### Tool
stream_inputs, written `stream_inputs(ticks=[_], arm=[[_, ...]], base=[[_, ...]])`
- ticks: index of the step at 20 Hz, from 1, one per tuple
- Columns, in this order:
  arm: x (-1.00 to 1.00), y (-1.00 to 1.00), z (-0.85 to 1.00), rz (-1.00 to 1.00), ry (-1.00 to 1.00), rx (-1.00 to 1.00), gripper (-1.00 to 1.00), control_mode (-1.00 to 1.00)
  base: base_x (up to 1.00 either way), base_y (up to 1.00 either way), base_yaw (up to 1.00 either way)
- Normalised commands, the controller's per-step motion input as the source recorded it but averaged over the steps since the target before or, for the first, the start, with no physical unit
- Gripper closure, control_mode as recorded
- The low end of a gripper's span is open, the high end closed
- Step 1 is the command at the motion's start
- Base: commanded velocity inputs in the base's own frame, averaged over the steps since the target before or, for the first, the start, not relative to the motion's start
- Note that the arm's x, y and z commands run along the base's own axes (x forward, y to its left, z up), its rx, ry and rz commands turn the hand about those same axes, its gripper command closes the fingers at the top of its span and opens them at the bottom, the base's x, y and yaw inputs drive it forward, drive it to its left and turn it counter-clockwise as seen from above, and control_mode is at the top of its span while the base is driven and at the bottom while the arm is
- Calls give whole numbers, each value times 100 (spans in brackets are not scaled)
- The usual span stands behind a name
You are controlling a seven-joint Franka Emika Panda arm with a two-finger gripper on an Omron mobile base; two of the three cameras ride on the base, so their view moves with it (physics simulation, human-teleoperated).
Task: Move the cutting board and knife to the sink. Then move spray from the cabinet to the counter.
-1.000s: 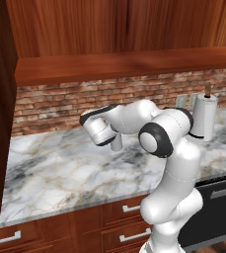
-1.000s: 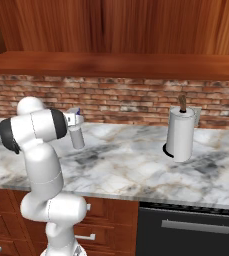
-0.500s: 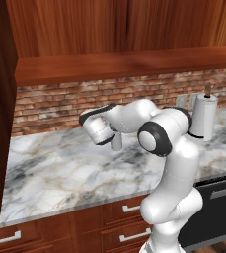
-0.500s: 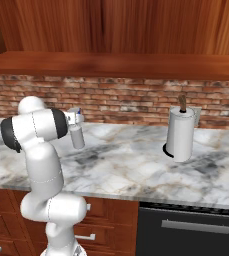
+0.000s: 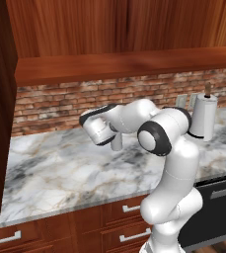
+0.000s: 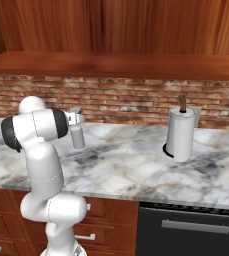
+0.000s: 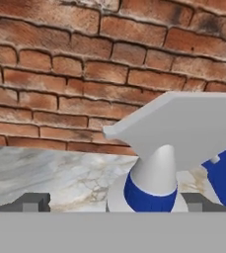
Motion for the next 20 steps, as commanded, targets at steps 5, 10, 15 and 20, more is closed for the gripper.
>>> stream_inputs(ticks=[5,10,15,20], arm=[[0,-11,0,0,0,0,-100,-100],[12,0,0,0,0,0,-100,-100],[4,0,0,0,0,0,-100,-100],[0,0,0,0,0,0,-100,-100]], base=[[0,0,0],[0,0,0],[0,0,0],[0,0,0]])
